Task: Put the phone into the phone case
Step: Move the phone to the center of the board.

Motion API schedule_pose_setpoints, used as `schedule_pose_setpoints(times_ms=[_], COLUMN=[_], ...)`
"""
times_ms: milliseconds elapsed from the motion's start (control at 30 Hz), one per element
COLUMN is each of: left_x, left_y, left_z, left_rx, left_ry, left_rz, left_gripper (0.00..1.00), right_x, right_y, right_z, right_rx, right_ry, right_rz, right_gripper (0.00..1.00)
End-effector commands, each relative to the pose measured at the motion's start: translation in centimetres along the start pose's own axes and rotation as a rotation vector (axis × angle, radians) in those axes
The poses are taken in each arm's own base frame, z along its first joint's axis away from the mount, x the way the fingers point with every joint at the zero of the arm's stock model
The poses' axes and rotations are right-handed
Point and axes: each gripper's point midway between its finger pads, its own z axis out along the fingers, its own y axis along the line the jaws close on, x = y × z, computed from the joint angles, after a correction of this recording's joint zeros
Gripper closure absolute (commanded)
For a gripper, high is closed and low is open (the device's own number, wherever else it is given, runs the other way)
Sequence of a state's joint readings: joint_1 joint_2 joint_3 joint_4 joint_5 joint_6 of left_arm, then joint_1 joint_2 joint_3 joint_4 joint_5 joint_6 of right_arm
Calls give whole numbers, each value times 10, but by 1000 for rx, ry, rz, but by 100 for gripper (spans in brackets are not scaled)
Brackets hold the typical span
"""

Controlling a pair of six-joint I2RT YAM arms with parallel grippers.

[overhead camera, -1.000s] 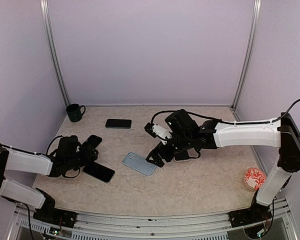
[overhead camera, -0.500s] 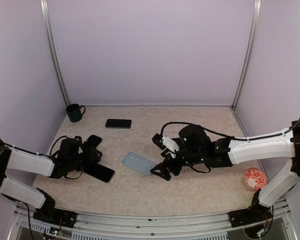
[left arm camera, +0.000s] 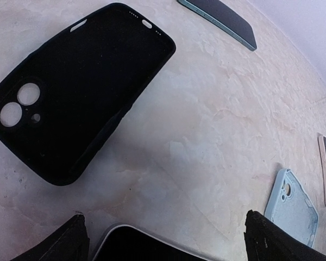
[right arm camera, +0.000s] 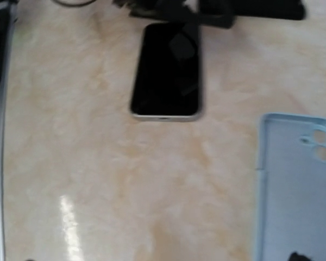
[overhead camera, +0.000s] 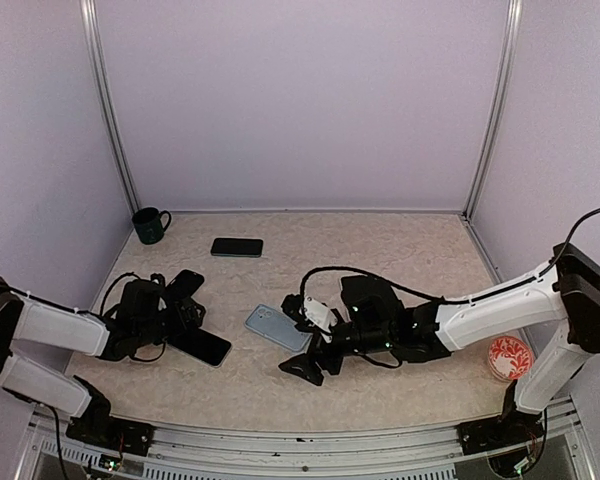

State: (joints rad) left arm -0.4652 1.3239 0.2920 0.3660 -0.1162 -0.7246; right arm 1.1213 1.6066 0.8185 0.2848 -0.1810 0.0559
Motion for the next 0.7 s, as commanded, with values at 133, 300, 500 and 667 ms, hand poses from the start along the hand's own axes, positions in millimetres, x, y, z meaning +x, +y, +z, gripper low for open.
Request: schedule_pose_setpoints(times_ms=[133, 300, 500, 667], left_x=[-23, -24, -7, -1], left_y=[6, 5, 12, 1], left_z=[-18, -14, 0, 4], left_rx=[-26, -25, -50, 5], left_ry=[-107, -85, -19, 7], left_rz=[-12, -4, 9, 18], left_gripper=[2, 2, 2, 3], right_x=[-6, -4, -4, 2], right_y=[18, 18, 19, 17], right_z=[24, 40, 47, 50], right_rx=[4, 26, 24, 33], right_ry=[-91, -96, -106, -99], right_rz=[-127, -142, -138, -146], right_gripper=[1, 1, 0, 0])
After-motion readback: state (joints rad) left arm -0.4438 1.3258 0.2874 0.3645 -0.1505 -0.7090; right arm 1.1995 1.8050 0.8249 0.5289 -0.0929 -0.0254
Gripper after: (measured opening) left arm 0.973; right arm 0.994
